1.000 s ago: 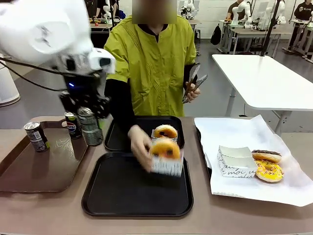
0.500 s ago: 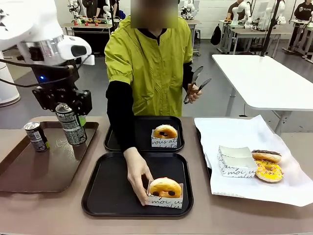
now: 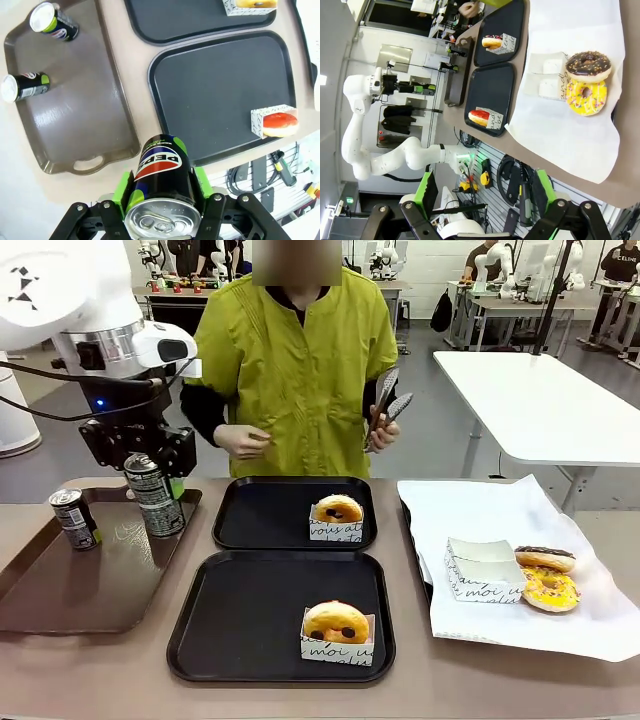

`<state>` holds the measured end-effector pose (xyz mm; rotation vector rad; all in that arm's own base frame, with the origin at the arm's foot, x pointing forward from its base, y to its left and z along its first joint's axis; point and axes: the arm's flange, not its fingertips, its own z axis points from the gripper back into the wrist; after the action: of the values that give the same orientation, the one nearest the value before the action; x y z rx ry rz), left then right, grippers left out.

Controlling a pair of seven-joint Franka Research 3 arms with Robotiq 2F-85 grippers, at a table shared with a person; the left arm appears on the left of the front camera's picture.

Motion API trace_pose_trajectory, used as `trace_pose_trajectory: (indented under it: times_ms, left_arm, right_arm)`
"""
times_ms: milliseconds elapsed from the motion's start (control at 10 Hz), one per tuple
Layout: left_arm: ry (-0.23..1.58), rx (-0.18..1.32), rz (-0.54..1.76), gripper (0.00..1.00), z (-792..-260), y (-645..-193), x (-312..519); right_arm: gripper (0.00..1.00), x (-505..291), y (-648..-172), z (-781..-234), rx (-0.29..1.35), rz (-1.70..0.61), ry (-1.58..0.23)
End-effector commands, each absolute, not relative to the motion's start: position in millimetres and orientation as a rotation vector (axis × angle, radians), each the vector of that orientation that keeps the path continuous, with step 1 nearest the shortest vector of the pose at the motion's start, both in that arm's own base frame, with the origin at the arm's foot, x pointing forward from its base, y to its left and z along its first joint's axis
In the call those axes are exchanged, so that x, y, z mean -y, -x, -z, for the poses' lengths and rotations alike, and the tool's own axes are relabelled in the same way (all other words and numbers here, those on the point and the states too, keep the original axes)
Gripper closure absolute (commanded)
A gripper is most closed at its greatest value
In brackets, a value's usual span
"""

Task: Set up donuts and drinks on trays.
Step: Pick up one Pepsi coke and place it on the Flat Tray.

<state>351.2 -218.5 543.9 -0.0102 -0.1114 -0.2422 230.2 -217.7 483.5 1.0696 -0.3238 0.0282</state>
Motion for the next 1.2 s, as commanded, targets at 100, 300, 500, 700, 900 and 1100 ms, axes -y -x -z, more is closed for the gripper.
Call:
trace_pose_trajectory:
  times_ms: [100, 300, 500, 700, 900, 1100]
  left_arm:
    - [0.052, 0.108, 0.238, 0.41, -503.7, -404.8, 276.5]
    - [0.053, 0.161, 0.206, 0.41, -466.7, -452.4, 315.3]
    - [0.026, 0.193, 0.195, 0.41, -429.8, -476.0, 335.9]
    - [-0.028, 0.234, 0.194, 0.41, -403.3, -503.9, 354.6]
    - [-0.067, 0.225, 0.164, 0.41, -389.1, -515.0, 355.5]
    - [-0.086, 0.181, 0.146, 0.41, -382.0, -524.2, 354.9]
  right_arm:
    - [0.0, 216.2, -230.0, -484.2, 0.333, -0.031, -1.076]
    - [0.0, 216.2, -230.0, -484.2, 0.333, -0.031, -1.076]
    - [0.0, 216.2, -230.0, -484.2, 0.333, -0.031, -1.076]
    - [0.0, 216.2, -230.0, -484.2, 0.333, -0.031, -1.076]
    - [0.0, 216.2, -230.0, -484.2, 0.333, -0.031, -1.076]
    - [0.0, 216.2, -230.0, -484.2, 0.333, -0.031, -1.076]
